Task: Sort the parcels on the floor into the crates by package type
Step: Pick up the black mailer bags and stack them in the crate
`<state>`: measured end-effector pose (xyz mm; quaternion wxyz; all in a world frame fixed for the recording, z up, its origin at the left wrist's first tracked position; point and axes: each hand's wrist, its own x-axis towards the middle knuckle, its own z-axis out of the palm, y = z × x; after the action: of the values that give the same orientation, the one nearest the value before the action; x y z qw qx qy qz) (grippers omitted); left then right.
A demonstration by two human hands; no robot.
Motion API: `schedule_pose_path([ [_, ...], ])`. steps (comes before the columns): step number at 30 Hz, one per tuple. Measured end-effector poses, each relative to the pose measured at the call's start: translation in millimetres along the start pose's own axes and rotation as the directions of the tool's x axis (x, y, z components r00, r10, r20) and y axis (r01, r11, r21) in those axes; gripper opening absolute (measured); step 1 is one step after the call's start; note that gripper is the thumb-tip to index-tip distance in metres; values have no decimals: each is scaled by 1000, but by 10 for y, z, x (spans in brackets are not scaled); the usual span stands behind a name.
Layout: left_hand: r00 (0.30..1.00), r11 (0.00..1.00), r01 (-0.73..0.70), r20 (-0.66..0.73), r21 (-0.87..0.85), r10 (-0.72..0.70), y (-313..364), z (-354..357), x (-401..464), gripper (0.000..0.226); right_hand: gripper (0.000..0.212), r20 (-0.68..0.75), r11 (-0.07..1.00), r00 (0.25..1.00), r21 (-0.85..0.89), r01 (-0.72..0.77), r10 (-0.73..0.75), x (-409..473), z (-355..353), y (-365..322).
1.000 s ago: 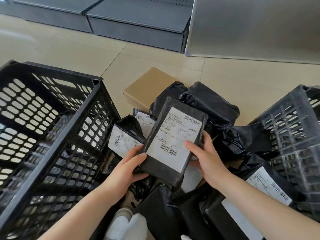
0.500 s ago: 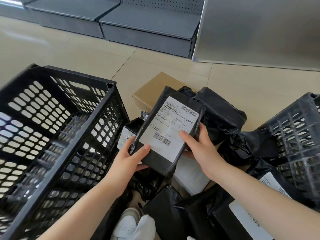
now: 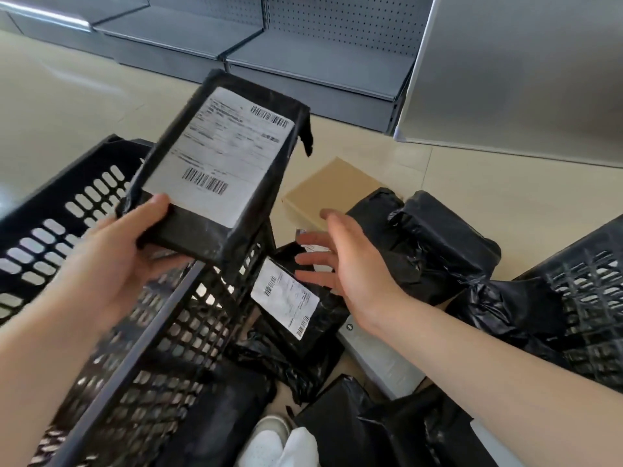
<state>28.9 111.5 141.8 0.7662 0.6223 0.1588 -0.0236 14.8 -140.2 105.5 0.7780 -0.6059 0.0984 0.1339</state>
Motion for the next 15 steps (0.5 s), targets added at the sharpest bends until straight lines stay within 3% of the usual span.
schedule_pose_path([
  [2, 999, 999, 2, -41, 32, 0, 47, -213, 121, 75, 28, 8, 999, 1000, -46, 27, -27, 70, 167, -69],
  [5, 996, 999, 2, -88, 36, 1, -5, -529, 313, 20, 33, 52, 969, 994, -222, 110, -101, 160, 390, -134],
  [6, 993, 999, 18, -118, 29, -14, -46, -630, 369, 14, 35, 81, 944, 988, -295, 149, -130, 192, 461, -142],
  [10, 974, 993, 112, -195, -26, -114, -249, -1009, 542, 16, 39, 243, 804, 952, -518, 290, -187, 304, 775, -101],
  [12, 950, 985, 167, -259, -54, -175, -375, -1207, 628, 12, 46, 340, 694, 927, -629, 351, -161, 358, 923, 1],
  [15, 910, 971, 238, -345, -22, -231, -551, -1453, 749, 8, 58, 461, 442, 885, -781, 441, -69, 396, 1078, 212],
])
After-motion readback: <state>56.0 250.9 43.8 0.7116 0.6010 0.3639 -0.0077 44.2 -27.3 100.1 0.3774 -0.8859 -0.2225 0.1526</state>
